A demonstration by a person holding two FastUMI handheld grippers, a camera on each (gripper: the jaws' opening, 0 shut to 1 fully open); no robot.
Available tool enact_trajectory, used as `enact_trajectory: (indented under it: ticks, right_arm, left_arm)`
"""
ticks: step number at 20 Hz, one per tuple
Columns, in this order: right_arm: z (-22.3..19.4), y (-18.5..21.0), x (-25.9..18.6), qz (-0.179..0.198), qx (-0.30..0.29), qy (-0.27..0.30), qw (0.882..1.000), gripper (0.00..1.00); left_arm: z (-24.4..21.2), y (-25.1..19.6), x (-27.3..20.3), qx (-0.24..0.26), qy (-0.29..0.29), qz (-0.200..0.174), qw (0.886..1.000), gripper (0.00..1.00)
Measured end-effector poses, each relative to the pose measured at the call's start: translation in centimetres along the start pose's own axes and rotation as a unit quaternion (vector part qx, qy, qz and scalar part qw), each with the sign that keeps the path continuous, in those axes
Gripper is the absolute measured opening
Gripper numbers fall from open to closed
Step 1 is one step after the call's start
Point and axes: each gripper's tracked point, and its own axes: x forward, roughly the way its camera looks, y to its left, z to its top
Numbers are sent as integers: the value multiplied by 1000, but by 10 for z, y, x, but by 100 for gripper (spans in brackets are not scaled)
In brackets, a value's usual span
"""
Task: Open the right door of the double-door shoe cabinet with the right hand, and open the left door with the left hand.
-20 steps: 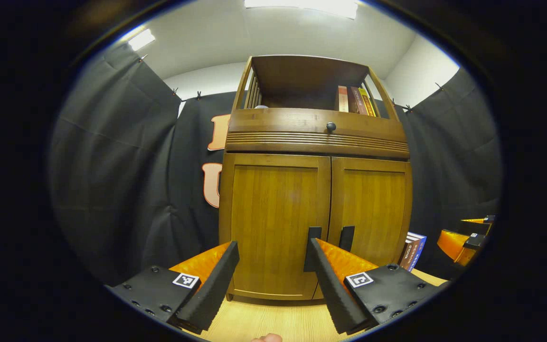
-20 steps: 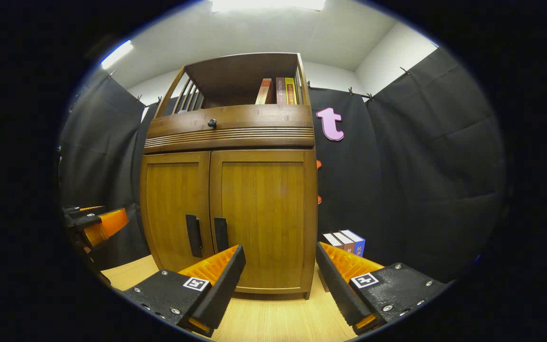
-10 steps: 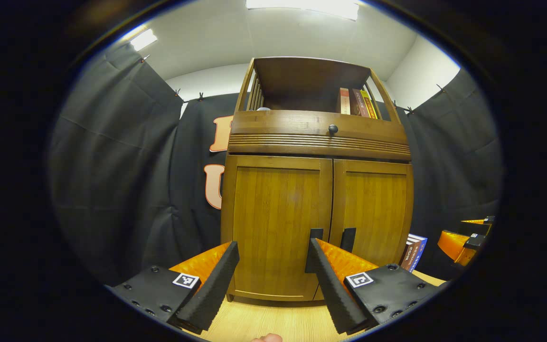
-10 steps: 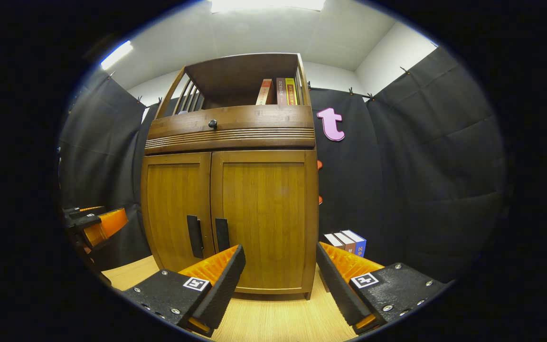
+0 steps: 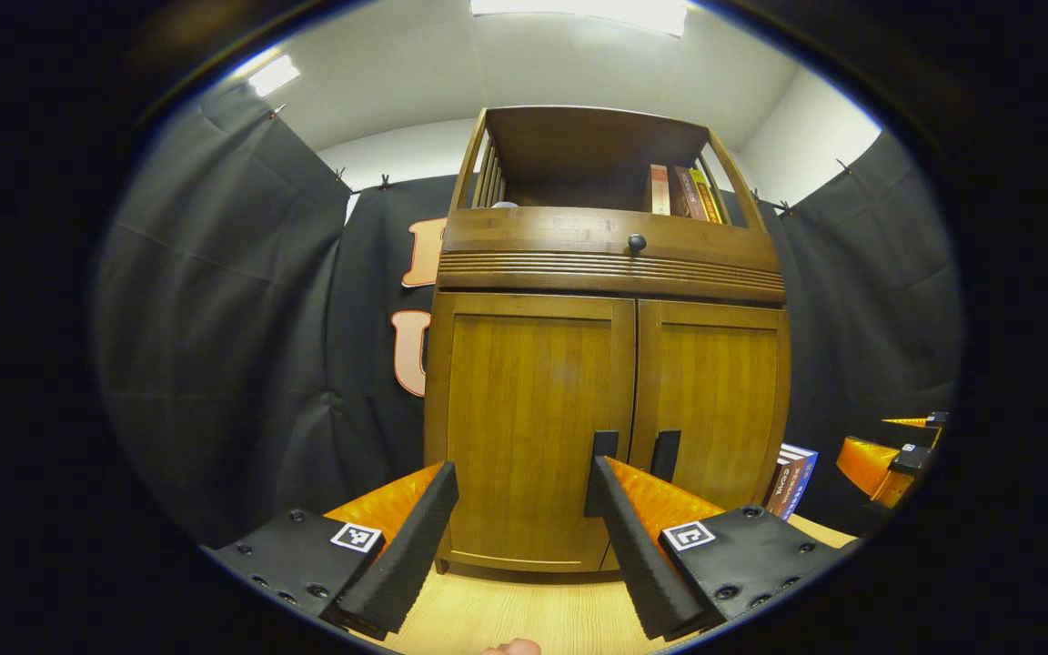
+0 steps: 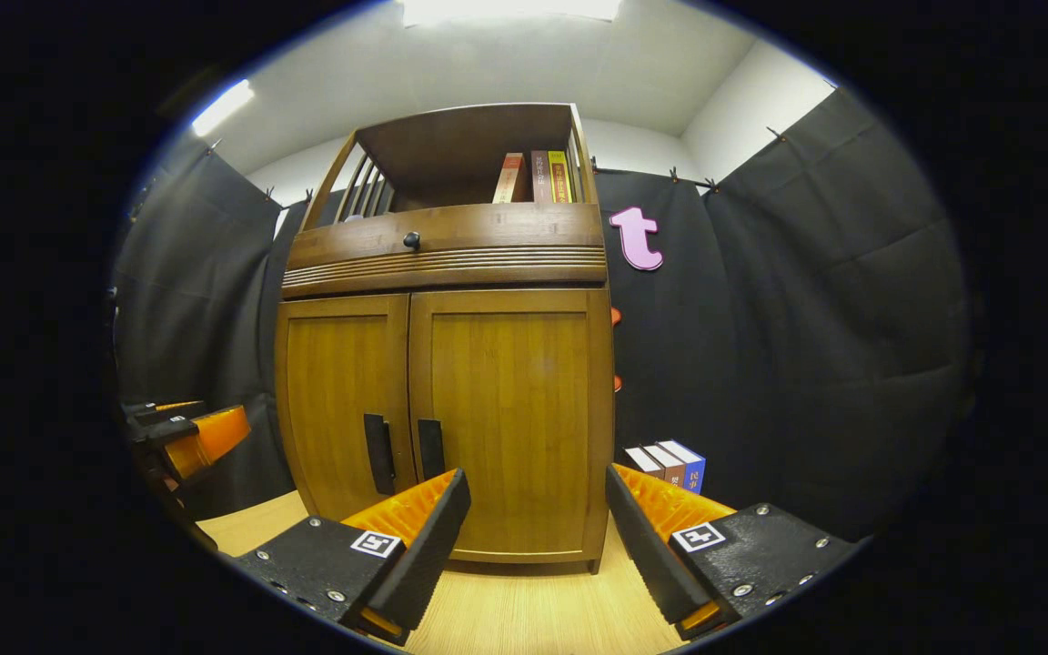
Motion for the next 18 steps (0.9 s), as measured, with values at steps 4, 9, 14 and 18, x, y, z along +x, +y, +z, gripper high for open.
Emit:
enact_trajectory:
  ticks: [4, 9, 14, 18]
  right_arm:
    - [4, 3, 1, 4, -2, -5, 1000, 100]
    - [35, 23, 31, 31, 4, -39, 999, 93]
    - [46, 60, 98, 60, 1, -51, 997, 93]
    - [15, 100, 151, 85, -1, -26, 996, 93]
  left_arm:
    - [2, 3, -2, 1, -3, 4, 1000, 95]
    - [1, 5, -5, 3, 0, 3, 1000, 97]
    - [5, 12, -15, 6, -3, 8, 1000, 94]
    - [7, 18, -25, 3, -3, 15, 1000, 96]
